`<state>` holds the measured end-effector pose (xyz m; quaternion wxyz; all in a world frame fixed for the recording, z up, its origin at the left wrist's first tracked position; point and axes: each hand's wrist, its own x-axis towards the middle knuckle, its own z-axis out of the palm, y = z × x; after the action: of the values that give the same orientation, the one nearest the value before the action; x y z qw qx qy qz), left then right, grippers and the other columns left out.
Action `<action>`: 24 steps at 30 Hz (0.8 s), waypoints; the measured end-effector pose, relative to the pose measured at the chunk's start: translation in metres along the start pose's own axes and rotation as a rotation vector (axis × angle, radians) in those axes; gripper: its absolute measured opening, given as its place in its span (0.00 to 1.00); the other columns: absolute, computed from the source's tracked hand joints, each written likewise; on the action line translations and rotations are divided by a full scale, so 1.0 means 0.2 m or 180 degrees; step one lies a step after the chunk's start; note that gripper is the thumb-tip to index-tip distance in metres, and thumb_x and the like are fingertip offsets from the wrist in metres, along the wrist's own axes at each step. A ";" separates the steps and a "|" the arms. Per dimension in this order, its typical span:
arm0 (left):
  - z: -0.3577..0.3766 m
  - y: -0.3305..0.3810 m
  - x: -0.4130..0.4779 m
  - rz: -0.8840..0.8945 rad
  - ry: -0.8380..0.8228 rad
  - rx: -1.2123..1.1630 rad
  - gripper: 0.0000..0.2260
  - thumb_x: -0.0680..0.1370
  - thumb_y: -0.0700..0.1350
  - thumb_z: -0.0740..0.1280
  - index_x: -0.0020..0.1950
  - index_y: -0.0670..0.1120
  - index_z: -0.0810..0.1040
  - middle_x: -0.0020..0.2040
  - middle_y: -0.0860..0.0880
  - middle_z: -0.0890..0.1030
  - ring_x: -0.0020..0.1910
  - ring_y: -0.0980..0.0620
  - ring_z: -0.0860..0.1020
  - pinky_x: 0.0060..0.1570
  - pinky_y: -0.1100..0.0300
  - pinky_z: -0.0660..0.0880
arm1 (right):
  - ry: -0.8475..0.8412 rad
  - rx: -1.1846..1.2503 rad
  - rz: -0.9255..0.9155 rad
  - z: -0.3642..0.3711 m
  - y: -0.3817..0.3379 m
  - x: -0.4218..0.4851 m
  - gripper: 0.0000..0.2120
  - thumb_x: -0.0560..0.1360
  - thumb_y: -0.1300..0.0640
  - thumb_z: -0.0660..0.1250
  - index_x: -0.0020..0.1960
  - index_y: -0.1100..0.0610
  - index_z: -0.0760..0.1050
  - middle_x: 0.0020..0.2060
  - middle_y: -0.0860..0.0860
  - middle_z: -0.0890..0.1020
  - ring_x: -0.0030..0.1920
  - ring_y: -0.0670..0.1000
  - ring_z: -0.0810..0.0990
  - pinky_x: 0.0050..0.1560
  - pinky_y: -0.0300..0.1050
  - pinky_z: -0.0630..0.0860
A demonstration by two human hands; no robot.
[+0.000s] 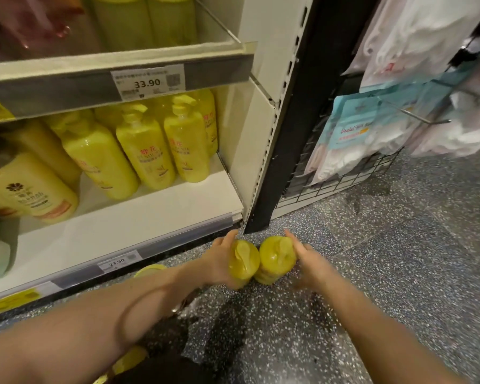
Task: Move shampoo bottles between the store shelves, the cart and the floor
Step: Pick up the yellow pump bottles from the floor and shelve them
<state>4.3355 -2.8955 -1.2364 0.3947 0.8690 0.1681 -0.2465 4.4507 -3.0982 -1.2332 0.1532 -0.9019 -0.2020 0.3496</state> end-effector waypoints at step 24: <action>-1.31 0.11 -1.27 0.1334 0.2365 0.0691 0.20 0.70 0.43 0.71 0.60 0.46 0.75 0.48 0.50 0.81 0.41 0.51 0.74 0.44 0.61 0.69 | 0.1418 -0.0550 -0.1478 -0.53 -1.44 -0.76 0.12 0.77 0.64 0.64 0.60 0.56 0.74 0.48 0.52 0.80 0.40 0.52 0.82 0.45 0.44 0.77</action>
<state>4.2156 -2.7325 -0.9312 0.2553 0.9504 0.0918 0.1519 4.3481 -2.9334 -0.9516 0.1922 -0.8957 -0.3926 0.0811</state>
